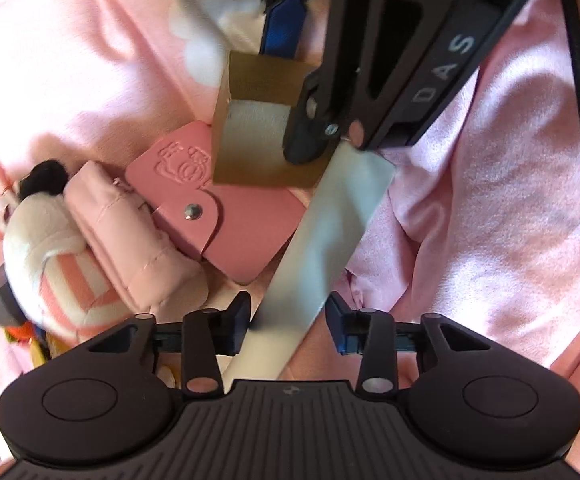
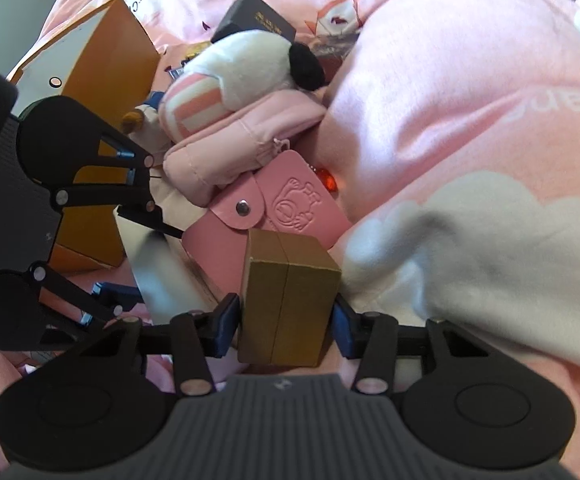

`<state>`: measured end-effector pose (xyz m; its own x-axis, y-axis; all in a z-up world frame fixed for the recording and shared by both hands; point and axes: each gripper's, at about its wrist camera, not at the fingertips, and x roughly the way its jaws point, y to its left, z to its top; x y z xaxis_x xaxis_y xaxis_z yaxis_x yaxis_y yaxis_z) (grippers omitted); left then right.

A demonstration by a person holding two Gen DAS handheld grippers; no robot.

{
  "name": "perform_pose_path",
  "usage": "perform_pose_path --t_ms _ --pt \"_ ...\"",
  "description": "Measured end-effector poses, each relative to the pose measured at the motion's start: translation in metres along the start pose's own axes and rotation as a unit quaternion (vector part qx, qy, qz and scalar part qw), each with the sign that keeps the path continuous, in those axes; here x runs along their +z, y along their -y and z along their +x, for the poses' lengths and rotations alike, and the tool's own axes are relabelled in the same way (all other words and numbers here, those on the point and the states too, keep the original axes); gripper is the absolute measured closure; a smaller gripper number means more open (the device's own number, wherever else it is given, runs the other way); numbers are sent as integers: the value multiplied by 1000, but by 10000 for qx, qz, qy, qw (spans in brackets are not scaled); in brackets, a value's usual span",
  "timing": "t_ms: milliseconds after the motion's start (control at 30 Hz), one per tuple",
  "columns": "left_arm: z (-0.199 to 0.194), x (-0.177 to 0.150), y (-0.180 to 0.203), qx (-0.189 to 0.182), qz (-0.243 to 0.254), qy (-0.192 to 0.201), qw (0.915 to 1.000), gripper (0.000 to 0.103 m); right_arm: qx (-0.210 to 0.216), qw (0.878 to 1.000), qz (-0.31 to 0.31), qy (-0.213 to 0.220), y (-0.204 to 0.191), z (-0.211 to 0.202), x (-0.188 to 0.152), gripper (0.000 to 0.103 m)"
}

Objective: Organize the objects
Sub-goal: 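Grasp the white power bank with the left gripper while the right gripper grasps the tan box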

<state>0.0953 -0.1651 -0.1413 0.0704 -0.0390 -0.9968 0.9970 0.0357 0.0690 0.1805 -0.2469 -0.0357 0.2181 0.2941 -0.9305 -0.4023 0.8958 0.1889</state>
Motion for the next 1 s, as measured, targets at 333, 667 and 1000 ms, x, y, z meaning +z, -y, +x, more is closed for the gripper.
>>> perform_pose_path --t_ms 333,667,1000 --pt "-18 -29 24 295 -672 527 9959 69 -502 9970 -149 570 5 -50 4 53" --pt "-96 -21 -46 683 -1262 1018 9844 72 -618 9933 -330 919 0 -86 14 54" --pt "-197 -60 -30 1652 -1717 983 9662 72 -231 9830 -1249 1323 -64 -110 34 54"
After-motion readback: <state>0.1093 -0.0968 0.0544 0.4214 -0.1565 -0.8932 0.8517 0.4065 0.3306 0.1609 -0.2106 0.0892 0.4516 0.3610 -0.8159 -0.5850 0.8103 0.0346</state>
